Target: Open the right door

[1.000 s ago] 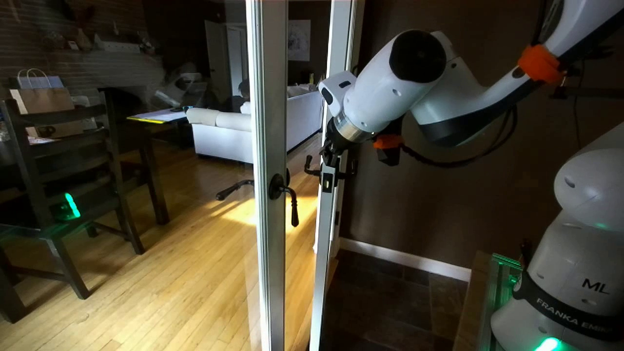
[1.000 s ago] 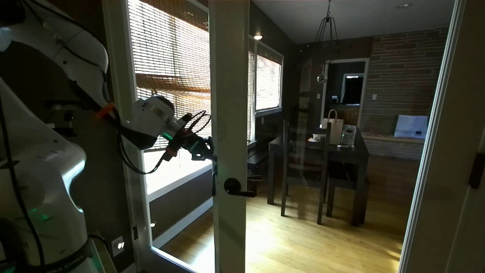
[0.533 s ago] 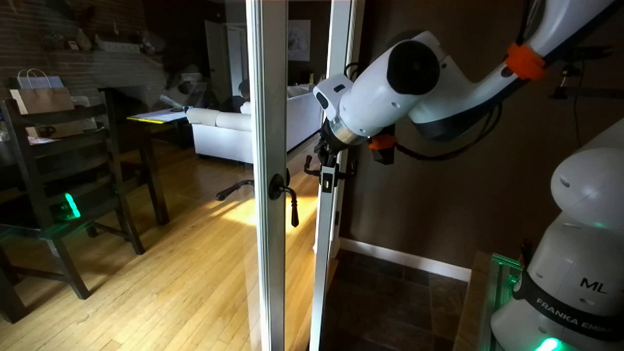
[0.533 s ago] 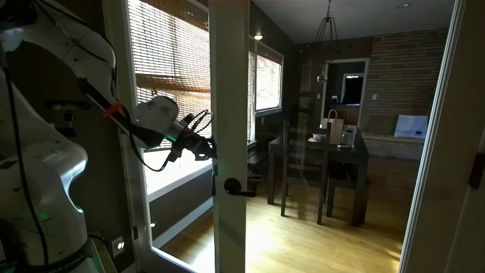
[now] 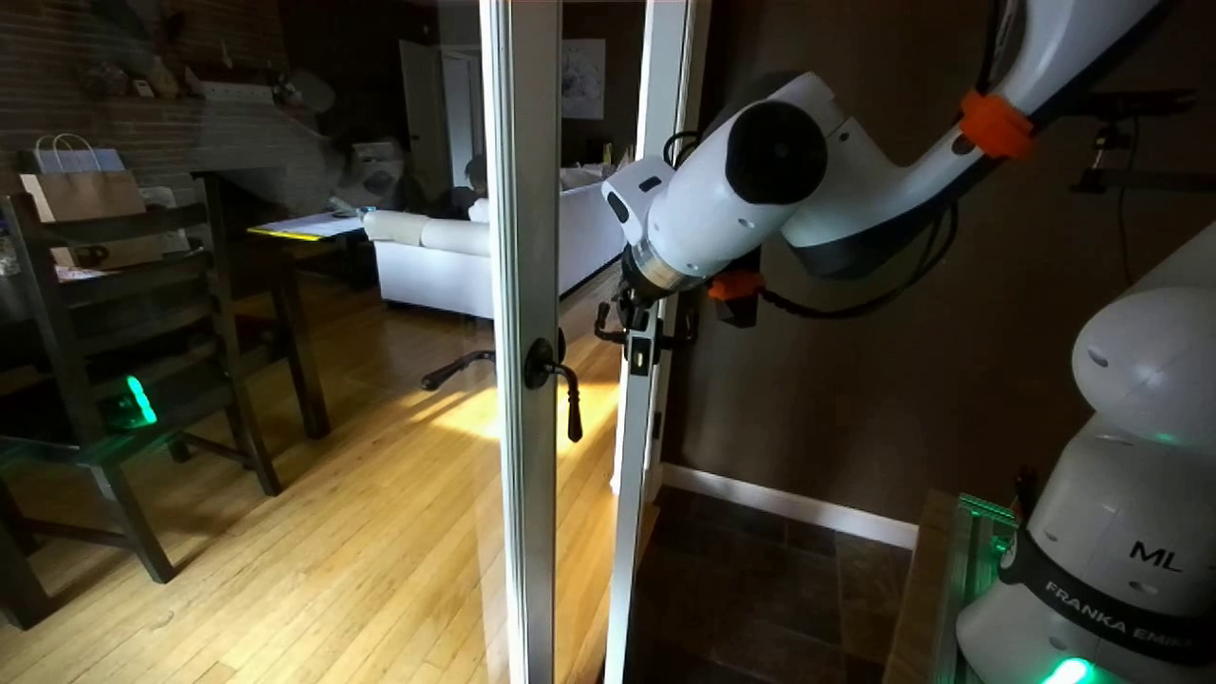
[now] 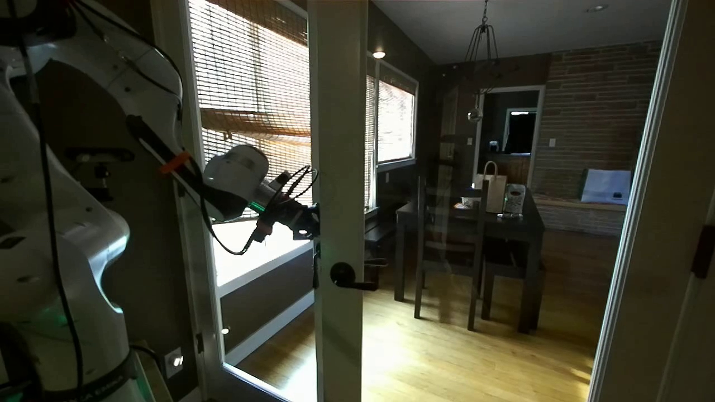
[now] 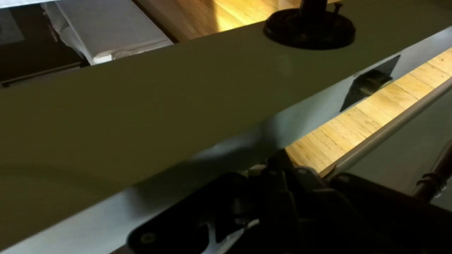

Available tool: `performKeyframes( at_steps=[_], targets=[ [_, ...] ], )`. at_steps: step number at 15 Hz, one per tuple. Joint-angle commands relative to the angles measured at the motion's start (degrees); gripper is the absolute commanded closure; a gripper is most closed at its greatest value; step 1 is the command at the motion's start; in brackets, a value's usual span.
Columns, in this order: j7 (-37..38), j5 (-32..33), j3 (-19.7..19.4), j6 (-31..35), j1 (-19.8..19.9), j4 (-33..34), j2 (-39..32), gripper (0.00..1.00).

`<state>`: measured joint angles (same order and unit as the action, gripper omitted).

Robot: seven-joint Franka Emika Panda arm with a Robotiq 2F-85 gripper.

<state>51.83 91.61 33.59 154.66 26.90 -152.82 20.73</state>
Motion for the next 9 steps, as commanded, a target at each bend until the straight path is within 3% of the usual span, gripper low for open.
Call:
performKeyframes(
  at_steps=[1, 9],
  targets=[
    [-1.7, -6.7, 0.3, -4.8, 0.6, -1.3, -1.1, 1.0],
    [2.1, -16.3, 0.5, -10.4, -1.2, -4.3, 2.5, 1.0]
  ],
)
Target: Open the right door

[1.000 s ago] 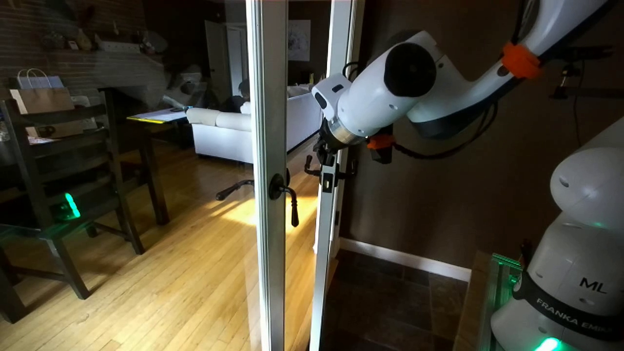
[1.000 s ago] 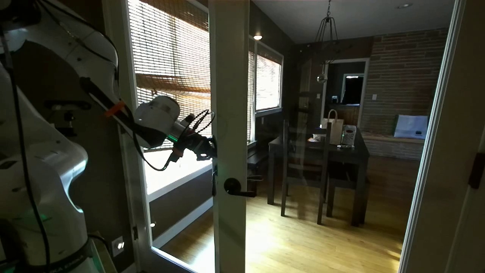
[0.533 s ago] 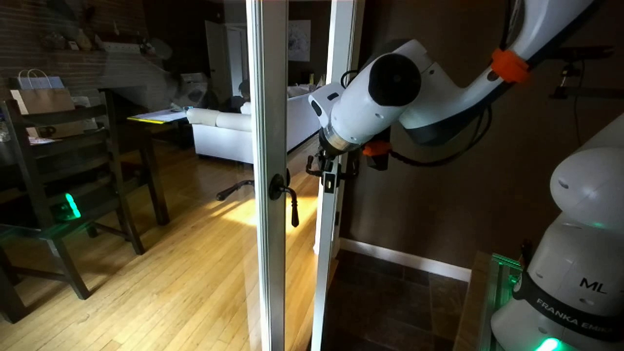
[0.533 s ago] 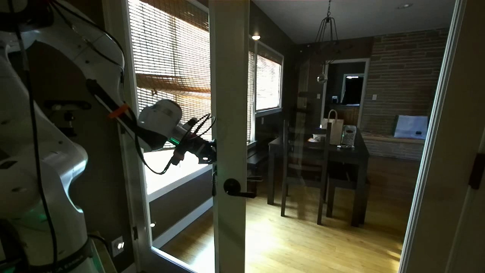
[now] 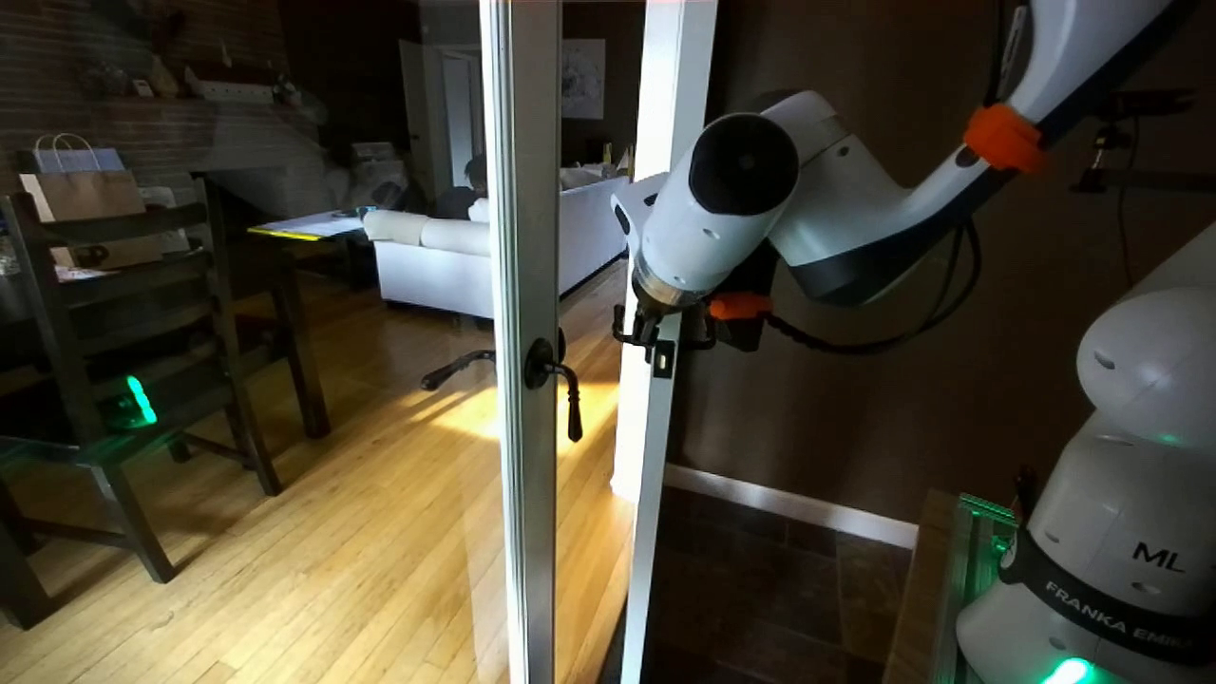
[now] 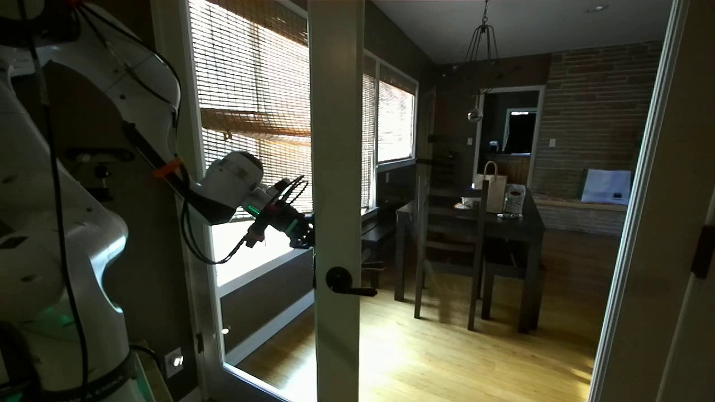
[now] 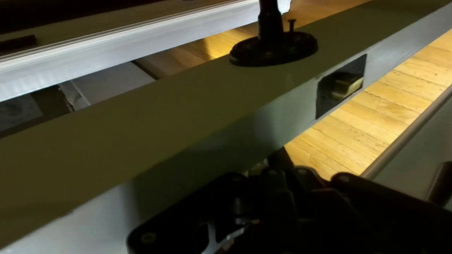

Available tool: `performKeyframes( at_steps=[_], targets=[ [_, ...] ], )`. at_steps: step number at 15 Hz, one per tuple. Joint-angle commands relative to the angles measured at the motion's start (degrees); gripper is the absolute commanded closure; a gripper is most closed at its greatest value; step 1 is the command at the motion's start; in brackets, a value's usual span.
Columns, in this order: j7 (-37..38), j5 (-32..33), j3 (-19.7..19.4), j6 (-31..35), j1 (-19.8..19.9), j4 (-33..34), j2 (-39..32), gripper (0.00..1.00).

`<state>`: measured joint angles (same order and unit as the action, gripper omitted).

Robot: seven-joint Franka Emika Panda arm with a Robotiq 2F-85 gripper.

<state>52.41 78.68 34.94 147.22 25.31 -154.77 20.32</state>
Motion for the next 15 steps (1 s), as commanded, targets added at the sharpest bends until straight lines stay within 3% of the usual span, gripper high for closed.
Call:
performKeyframes(
  at_steps=[1, 2, 6, 10, 15],
  targets=[
    [2.1, -4.5, -1.0, -3.4, 0.1, -3.0, 3.6, 1.0],
    [3.8, -3.1, -10.6, -7.9, -10.4, -3.4, 2.0, 1.0],
    [8.5, -4.7, -18.8, -16.7, -19.8, -2.9, 1.6, 1.0],
    [11.3, -7.5, -23.7, -22.5, -25.4, -3.3, 2.4, 1.0],
    [15.0, -11.8, -26.6, -28.0, -28.2, -3.2, 3.9, 1.0]
  ],
)
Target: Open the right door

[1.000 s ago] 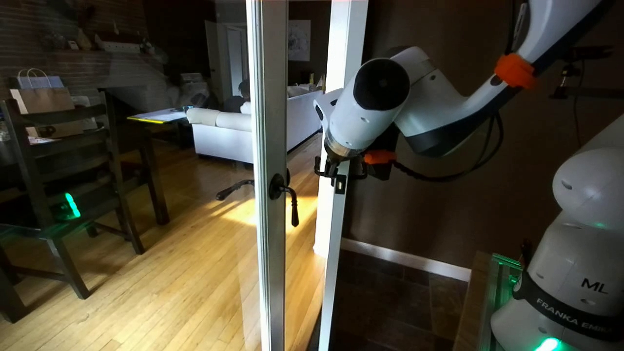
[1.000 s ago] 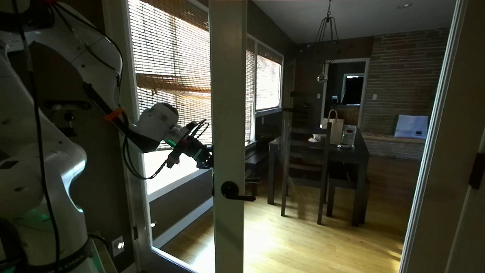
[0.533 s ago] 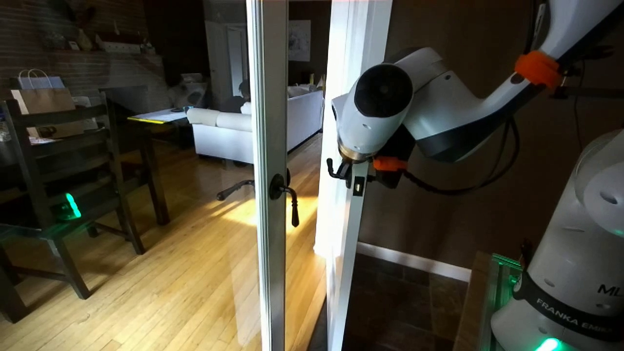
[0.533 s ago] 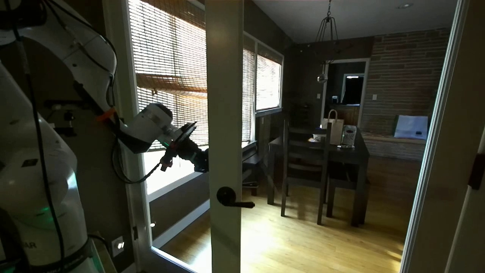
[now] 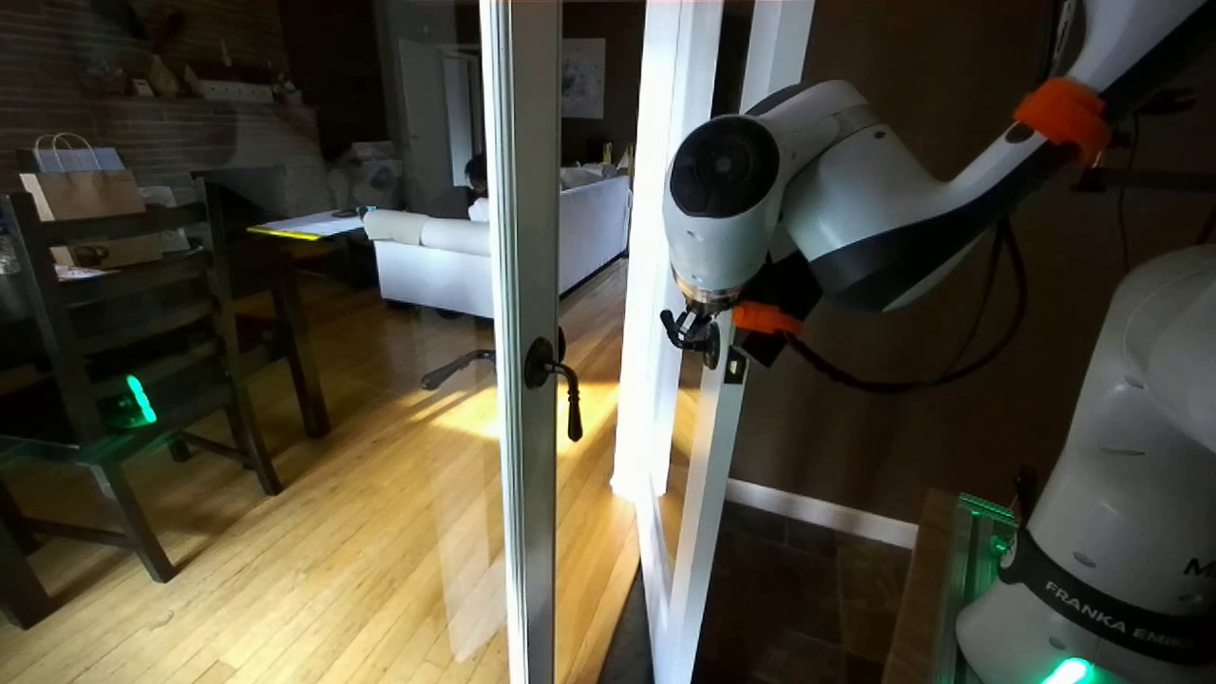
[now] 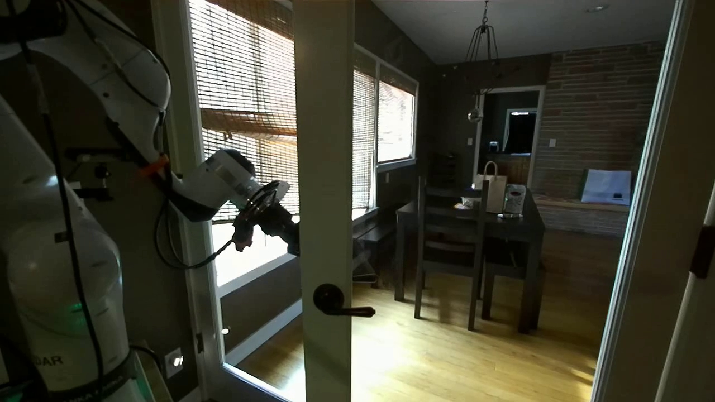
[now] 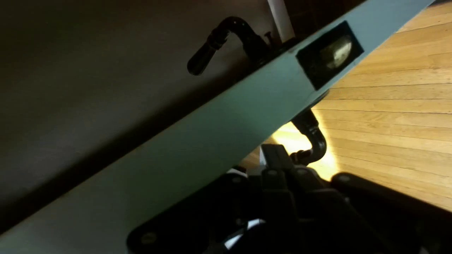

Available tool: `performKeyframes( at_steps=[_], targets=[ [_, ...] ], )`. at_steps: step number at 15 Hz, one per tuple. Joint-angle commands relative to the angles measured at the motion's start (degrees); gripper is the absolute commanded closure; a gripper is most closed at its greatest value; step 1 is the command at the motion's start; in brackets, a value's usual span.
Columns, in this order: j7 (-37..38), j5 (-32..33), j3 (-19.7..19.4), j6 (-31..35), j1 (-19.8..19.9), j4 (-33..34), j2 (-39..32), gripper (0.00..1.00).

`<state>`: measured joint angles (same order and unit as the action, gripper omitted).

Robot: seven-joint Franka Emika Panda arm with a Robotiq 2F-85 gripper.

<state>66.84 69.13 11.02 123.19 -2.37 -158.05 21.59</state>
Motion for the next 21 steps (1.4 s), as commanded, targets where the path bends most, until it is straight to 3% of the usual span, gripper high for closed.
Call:
performKeyframes(
  at_steps=[1, 12, 21],
  targets=[
    [1.0, -2.8, -3.3, -5.1, -0.5, 0.3, 3.0, 1.0],
    [1.1, -6.1, -9.9, -13.6, 0.9, 0.5, 6.6, 1.0],
    [-1.0, -7.4, -15.9, -13.8, 5.2, 0.9, 6.0, 1.0]
  ],
)
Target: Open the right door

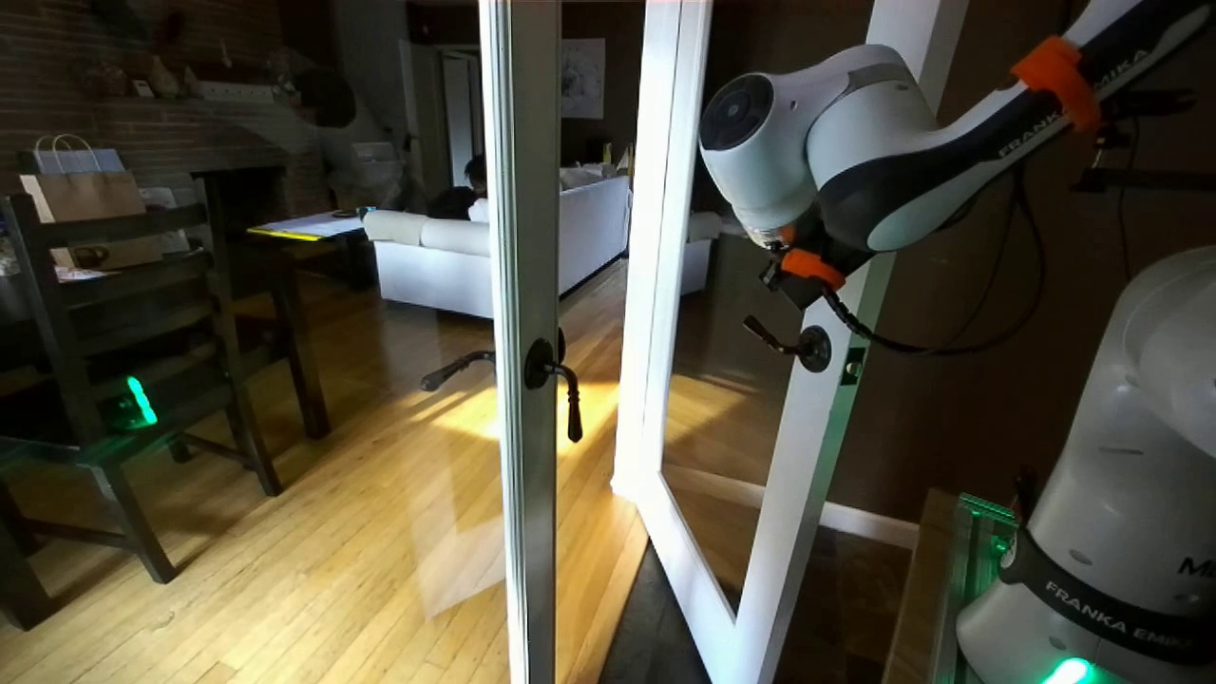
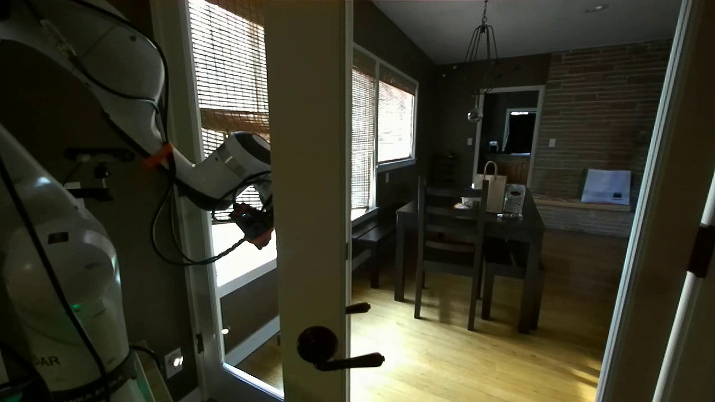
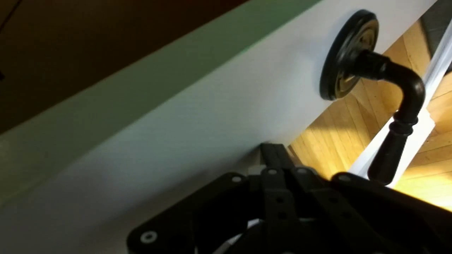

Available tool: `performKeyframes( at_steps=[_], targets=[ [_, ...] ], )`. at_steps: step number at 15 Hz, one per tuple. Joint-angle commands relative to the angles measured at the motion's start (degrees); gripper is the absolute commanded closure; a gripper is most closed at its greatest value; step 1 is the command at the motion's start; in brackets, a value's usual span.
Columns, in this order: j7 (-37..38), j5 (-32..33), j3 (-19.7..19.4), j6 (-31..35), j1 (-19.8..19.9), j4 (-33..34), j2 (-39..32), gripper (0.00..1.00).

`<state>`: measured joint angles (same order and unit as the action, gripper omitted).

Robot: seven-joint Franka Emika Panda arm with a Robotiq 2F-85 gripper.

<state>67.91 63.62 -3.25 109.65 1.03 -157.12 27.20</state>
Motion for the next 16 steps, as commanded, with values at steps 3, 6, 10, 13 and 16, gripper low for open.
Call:
performKeyframes(
  at_steps=[3, 6, 10, 13, 16],
  targets=[
    [-2.6, -1.8, -3.4, -0.2, 3.5, 0.0, 0.2, 1.0],
    [-3.4, -1.8, -5.3, -0.1, 5.3, -0.1, 0.2, 1.0],
    [-4.2, -0.9, -7.4, -0.1, 7.9, 0.3, -0.1, 1.0],
    [-5.1, -0.3, -8.5, -0.2, 9.6, 1.0, -0.9, 1.0],
    [-5.7, 1.0, -9.2, -0.3, 11.2, 1.7, -1.7, 1.0]
  ],
)
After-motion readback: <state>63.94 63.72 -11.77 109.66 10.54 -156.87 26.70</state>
